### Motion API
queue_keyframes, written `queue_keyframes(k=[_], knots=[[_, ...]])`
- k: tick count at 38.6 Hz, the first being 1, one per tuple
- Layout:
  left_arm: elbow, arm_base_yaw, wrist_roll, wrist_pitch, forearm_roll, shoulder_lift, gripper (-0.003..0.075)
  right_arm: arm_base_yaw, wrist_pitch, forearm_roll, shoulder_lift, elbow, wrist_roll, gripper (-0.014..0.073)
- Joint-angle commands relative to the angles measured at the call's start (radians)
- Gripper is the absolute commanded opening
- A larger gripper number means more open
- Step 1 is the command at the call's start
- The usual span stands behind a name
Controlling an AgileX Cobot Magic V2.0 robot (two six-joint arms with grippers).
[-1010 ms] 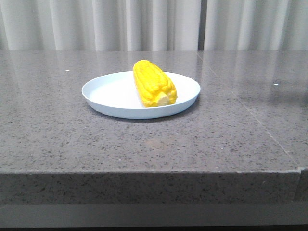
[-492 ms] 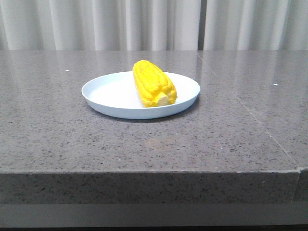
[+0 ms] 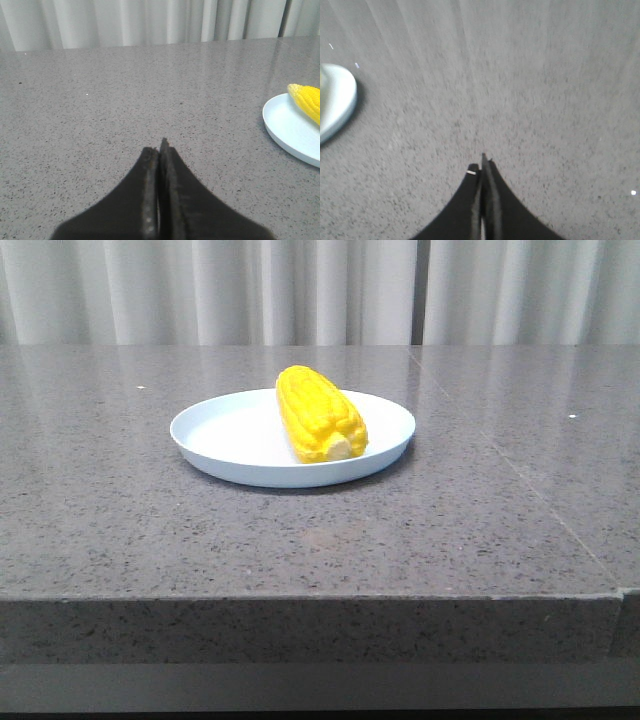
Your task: Place corn on plate with both arms
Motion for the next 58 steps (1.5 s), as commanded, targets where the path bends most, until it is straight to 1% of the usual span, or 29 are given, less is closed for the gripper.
queue_keyframes(k=[1, 6, 51, 55, 58], knots=[[-0.025, 0.0, -0.007, -0.071, 0.001, 0.009, -0.002, -0.008, -0.1, -0.022, -0.08, 0.0, -0.013, -0.0071], [-0.025, 0.0, -0.007, -0.071, 0.001, 0.009, -0.002, -0.008, -0.127, -0.022, -0.117, 0.006, -0.013, -0.0071], [-0.023, 0.0, -0.007, -0.077, 0.003, 0.009, -0.002, -0.008, -0.125, -0.022, -0.117, 0.006, -0.013, -0.0071], [0.012, 0.006, -0.007, -0.136, -0.018, -0.013, -0.002, -0.008, -0.125, -0.022, -0.117, 0.006, -0.013, -0.0071], [0.063, 0.036, -0.007, -0.202, -0.054, -0.048, -0.002, -0.008, -0.125, -0.022, -0.117, 0.006, -0.013, -0.0071]])
